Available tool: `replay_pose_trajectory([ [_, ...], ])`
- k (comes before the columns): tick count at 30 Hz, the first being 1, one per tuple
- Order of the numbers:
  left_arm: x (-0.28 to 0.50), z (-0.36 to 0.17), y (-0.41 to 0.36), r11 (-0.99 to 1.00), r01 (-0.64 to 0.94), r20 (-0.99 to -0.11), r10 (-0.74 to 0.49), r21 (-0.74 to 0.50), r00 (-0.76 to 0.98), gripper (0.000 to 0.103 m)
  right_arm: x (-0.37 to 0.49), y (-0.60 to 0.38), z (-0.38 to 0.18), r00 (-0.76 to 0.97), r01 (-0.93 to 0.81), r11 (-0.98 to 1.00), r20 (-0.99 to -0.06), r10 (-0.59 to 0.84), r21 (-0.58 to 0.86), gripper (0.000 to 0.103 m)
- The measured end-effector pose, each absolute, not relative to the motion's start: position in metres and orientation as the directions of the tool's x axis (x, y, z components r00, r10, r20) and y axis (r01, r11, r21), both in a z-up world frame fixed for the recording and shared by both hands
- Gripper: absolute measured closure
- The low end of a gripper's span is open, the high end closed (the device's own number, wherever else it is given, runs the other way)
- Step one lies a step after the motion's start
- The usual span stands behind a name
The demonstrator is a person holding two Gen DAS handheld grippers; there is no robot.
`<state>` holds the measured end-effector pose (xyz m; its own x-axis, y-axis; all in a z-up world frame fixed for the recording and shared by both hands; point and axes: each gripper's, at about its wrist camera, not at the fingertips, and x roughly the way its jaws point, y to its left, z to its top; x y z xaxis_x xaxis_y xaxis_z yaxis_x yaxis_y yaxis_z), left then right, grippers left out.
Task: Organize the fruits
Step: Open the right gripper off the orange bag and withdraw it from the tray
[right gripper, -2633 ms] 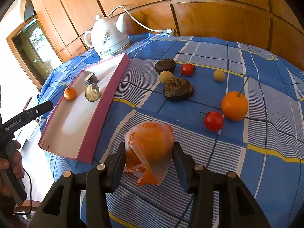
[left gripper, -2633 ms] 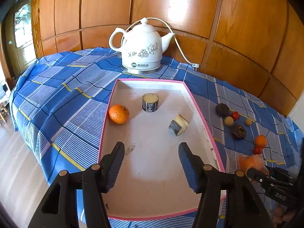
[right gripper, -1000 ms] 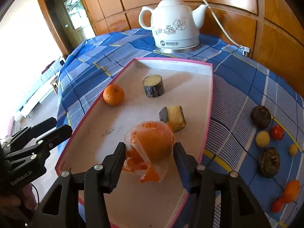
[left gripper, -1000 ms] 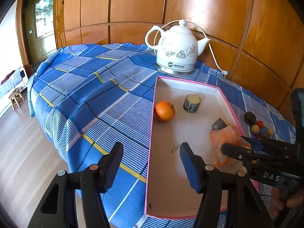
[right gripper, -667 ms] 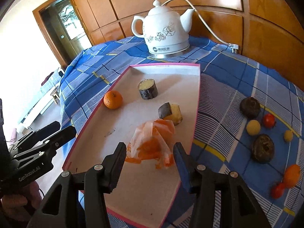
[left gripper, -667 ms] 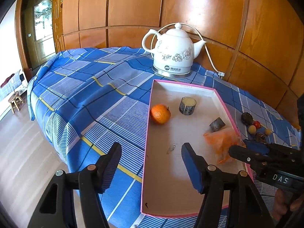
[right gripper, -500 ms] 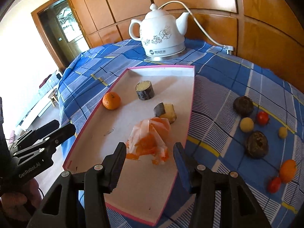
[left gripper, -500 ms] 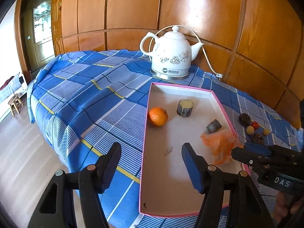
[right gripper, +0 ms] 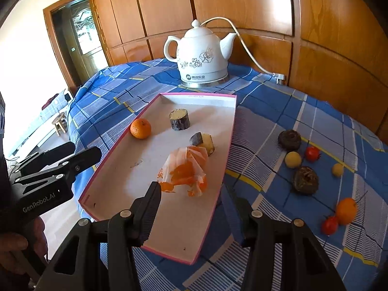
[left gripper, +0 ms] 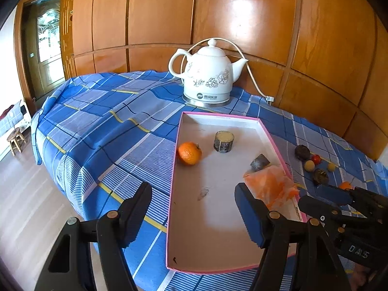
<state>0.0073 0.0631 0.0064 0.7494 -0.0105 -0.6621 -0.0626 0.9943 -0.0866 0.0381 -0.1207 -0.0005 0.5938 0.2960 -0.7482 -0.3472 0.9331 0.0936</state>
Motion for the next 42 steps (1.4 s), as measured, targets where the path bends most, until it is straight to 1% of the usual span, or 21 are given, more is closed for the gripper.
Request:
replay_pose_trajectory([
  [24, 0.003, 0.010, 0.050, 0.997, -0.023, -0.651, -0.027, -0.068, 0.759, 0.032, 0.024, -0.136, 0.013, 0.636, -0.318, 0.946, -0.726, 0.262, 0.063, 0.051],
  [35, 0.001, 0.013, 0.043, 0.998, -0.006, -0.647, -0.031, -0.055, 0.762, 0.032, 0.022, -0.158, 0.018, 0.657, -0.284, 0.958, -0.720, 0.223, 0.038, 0.051],
  [42, 0.001, 0.015, 0.036, 0.999, 0.009, -0.644, -0.036, -0.045, 0.764, 0.032, 0.020, -0.172, 0.026, 0.678, -0.275, 0.962, -0.710, 0.192, -0.002, 0.051],
])
